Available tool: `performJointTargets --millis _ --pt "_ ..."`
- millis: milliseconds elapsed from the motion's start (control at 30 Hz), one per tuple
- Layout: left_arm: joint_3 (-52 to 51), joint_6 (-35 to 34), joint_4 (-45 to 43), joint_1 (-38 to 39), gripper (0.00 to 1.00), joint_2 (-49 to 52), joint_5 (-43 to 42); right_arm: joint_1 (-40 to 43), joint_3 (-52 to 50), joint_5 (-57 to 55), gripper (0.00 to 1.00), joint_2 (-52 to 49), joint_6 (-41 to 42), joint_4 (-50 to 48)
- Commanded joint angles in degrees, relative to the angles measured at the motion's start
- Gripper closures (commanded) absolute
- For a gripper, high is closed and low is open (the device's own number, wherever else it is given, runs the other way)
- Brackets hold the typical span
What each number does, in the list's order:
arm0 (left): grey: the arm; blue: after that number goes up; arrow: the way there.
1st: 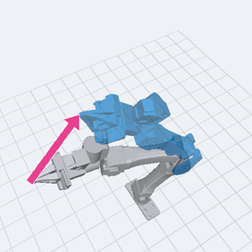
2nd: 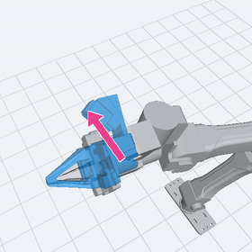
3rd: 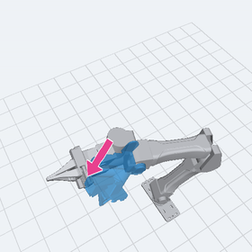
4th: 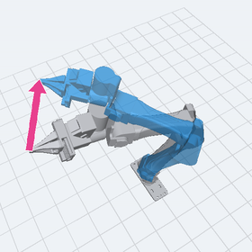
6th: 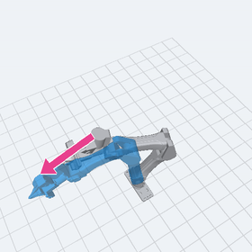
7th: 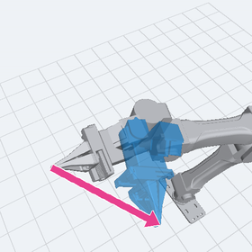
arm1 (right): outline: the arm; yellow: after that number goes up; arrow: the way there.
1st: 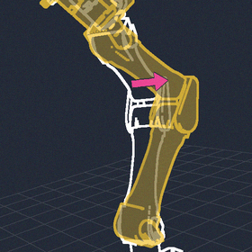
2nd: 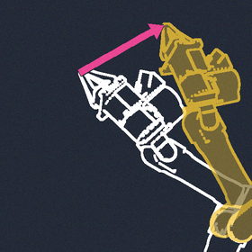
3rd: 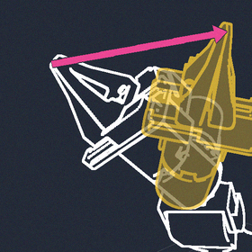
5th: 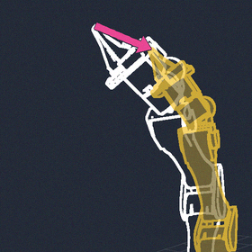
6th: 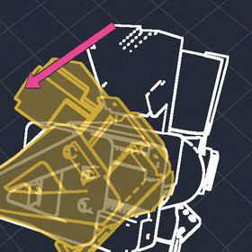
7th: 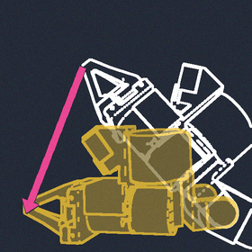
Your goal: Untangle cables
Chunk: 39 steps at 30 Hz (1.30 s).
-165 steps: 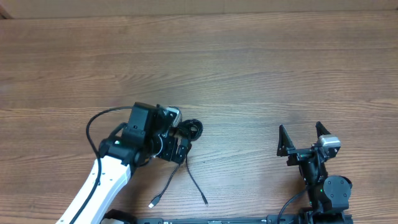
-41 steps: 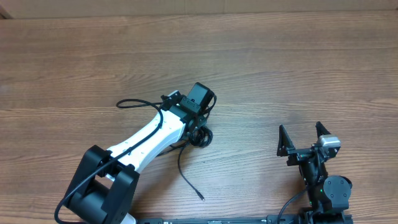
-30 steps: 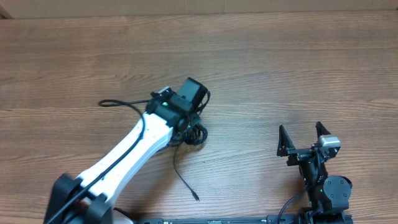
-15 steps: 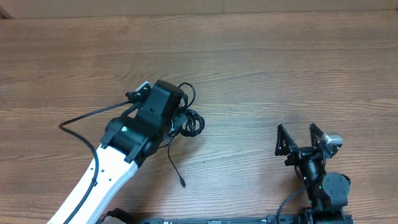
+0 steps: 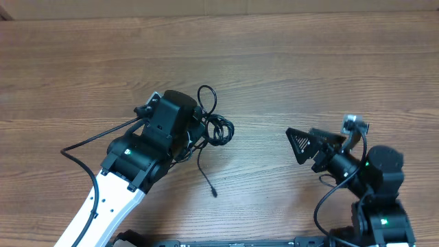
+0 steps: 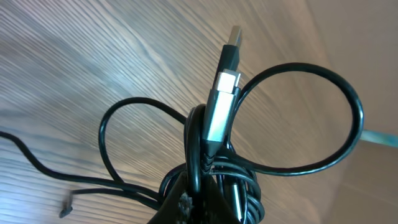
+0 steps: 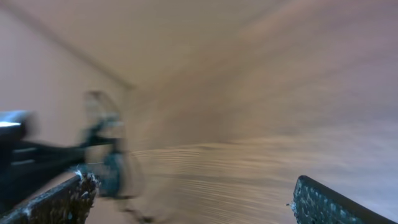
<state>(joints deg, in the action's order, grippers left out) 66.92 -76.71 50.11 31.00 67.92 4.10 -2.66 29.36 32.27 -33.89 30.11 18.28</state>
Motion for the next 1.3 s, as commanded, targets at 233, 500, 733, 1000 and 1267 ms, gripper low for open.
performJointTargets --millis 233,500,733,1000,1267 --pt "1.62 -8.68 -14.69 0.28 0.96 -0.5 -14.21 0.04 3.32 27.63 0.0 -3.5 13.77 -17.79" --pt "1.62 -15.54 -18.99 7.69 0.96 0.59 -13.73 -0.59 3.28 22.6 0.05 -5.09 10.38 -11.3" --pt "1.62 -16.74 -27.17 14.4 0.96 4.22 -12.57 -1.51 3.28 17.03 0.24 -5.09 10.36 -8.28" --pt "1.62 -16.48 -26.45 13.55 0.96 1.77 -13.14 -1.33 3.28 6.71 0.94 -5.09 10.34 -1.01" --pt "1.62 -16.52 -26.4 13.55 0.96 0.74 -13.77 -1.33 3.28 2.82 0.96 -5.09 2.84 2.58"
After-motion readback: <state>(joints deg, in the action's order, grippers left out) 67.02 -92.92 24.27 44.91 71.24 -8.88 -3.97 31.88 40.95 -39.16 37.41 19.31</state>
